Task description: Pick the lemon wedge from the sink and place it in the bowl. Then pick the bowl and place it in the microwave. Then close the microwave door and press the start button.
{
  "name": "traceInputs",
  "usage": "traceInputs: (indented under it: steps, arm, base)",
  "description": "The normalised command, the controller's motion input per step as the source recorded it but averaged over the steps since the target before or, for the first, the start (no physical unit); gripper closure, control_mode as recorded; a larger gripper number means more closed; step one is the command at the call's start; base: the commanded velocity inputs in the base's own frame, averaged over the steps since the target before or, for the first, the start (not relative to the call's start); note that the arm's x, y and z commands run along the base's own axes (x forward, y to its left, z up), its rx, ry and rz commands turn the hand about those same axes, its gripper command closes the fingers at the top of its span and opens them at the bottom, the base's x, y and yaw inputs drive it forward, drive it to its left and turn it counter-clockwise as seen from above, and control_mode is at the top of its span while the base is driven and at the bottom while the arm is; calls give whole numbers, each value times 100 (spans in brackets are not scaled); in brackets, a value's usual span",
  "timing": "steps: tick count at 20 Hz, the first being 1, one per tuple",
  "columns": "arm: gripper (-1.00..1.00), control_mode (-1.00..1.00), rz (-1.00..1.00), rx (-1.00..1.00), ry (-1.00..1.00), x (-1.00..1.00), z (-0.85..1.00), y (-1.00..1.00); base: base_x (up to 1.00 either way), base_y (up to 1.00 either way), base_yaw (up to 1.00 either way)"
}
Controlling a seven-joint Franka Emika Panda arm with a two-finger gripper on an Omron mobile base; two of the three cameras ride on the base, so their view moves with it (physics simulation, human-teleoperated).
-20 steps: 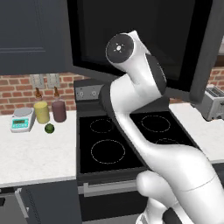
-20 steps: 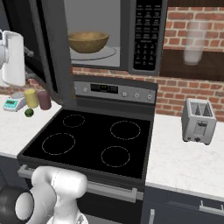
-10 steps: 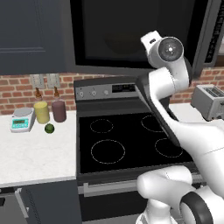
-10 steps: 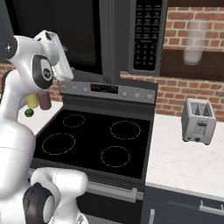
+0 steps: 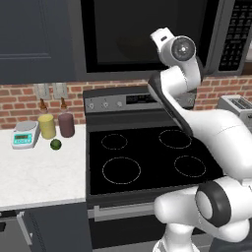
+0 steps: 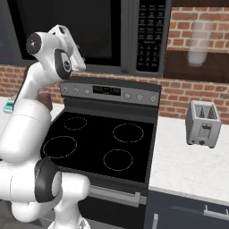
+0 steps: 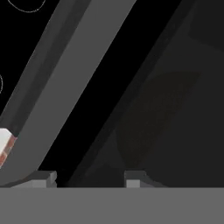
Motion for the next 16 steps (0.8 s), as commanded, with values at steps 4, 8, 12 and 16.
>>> traceInputs:
  steps: [4, 8, 12, 16]
  arm:
    - [-100, -100, 0, -4, 0, 97, 0, 3]
    - [-100, -100, 3, -1, -6, 12, 5, -2]
    - [-100, -100, 14, 4, -13, -97, 4, -22]
    - [-100, -100, 17, 16, -15, -100, 0, -42]
  base:
    - [0, 0, 0]
    - [0, 0, 0]
    - [0, 0, 0]
    - [0, 0, 0]
